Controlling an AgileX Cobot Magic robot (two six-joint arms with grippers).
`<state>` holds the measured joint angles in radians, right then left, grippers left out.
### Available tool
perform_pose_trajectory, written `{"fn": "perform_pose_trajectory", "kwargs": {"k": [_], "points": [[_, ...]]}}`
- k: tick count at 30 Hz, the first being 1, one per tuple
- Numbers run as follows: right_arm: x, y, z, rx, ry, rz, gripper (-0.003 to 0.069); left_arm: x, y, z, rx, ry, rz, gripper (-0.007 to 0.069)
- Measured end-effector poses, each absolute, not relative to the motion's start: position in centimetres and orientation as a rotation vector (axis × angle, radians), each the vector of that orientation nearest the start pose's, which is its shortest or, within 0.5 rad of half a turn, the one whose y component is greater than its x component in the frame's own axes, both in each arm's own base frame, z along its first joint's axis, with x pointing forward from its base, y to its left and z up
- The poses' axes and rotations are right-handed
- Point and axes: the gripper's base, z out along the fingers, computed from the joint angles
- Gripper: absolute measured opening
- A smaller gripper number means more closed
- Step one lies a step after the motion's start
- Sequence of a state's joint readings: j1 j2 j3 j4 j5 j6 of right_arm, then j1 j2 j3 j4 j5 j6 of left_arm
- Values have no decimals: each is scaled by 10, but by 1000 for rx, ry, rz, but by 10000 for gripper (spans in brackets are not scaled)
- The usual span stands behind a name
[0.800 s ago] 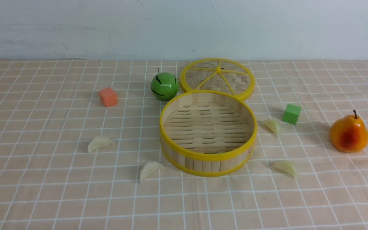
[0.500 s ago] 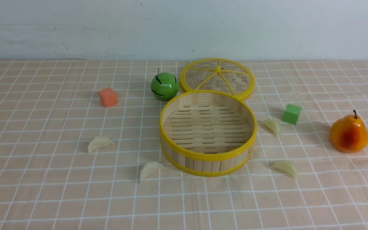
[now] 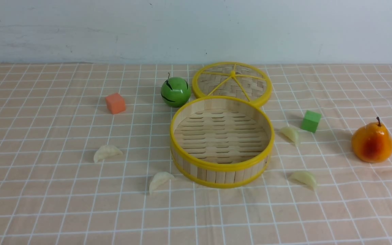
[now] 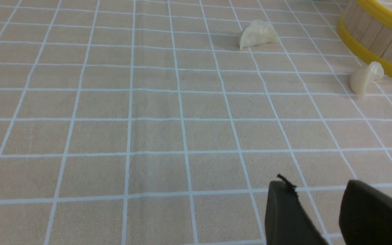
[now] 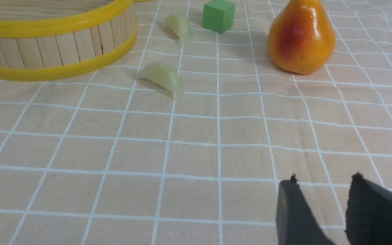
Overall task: Put the dumplings into the steamer on the table with the brown tablecloth.
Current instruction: 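Reach for and grasp a dumpling on the table with the left gripper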
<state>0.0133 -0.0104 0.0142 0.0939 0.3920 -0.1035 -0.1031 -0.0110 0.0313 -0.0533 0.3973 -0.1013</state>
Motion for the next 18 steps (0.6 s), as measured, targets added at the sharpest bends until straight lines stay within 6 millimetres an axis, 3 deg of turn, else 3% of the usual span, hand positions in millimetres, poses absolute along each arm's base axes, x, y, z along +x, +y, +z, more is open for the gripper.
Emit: {"fn": "perform_pose_trajectory", "kwargs": {"k": [18], "points": [[52, 3, 174, -67, 1876, 7, 240, 53, -7, 172, -30, 1855, -191, 238]]}}
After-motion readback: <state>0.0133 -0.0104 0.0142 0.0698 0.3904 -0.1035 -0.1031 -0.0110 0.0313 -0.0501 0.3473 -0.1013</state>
